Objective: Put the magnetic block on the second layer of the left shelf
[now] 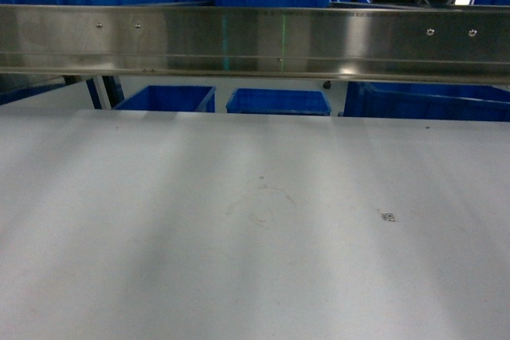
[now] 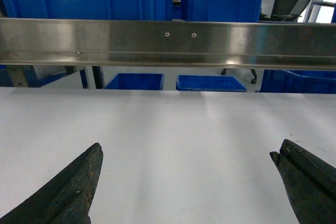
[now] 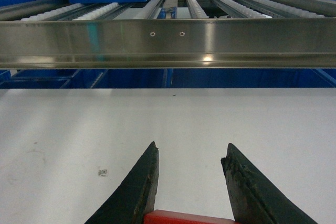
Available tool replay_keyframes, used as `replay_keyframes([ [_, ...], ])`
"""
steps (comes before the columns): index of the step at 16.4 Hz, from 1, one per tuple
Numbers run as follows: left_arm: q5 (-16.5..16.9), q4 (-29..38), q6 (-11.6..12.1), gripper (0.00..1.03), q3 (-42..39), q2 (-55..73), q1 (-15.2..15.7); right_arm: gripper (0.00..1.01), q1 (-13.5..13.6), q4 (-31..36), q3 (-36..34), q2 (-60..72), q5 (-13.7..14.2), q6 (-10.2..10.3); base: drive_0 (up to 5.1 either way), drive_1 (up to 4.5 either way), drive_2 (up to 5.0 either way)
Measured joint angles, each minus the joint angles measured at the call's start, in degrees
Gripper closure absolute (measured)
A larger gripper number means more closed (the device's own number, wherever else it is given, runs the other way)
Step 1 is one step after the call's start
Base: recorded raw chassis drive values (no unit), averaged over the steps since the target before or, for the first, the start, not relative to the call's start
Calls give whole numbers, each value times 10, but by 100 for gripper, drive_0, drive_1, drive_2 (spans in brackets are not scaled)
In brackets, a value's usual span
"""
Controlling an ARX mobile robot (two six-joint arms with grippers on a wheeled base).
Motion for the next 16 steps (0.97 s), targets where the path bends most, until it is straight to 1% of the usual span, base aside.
replay_keyframes([
  [16,0,-1,0,5,0,0,0,68,0,-1,0,0,0,0,-498,248,248],
])
